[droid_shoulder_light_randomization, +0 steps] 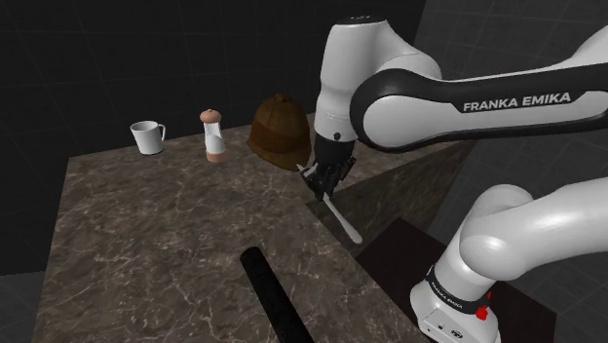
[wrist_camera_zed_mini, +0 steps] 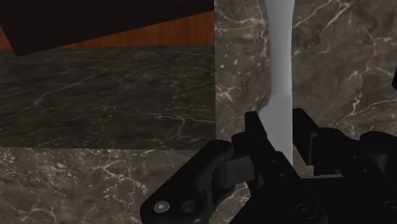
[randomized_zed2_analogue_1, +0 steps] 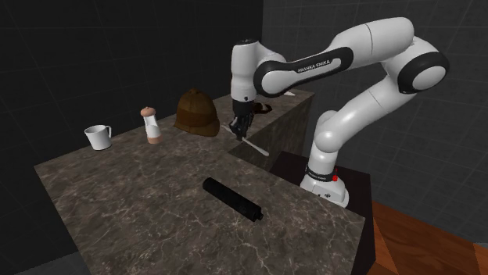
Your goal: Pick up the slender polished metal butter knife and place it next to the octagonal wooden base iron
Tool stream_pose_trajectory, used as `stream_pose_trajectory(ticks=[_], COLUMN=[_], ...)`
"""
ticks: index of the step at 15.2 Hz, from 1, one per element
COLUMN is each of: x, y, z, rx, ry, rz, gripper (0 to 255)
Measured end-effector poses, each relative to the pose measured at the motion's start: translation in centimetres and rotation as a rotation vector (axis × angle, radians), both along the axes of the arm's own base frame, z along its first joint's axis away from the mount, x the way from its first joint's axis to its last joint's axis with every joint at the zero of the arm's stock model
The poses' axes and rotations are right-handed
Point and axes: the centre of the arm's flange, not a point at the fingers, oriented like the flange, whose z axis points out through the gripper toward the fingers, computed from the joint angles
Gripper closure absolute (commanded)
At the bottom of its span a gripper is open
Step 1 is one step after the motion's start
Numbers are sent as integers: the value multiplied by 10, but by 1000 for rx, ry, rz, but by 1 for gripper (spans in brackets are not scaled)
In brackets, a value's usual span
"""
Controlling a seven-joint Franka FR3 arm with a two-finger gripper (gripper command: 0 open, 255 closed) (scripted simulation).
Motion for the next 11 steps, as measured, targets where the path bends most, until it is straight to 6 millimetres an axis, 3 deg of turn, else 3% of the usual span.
stream_pose_trajectory(ticks=[11], x=[21], y=[-142], z=[-1], rx=[1], ry=[0], rz=[0], gripper=[255])
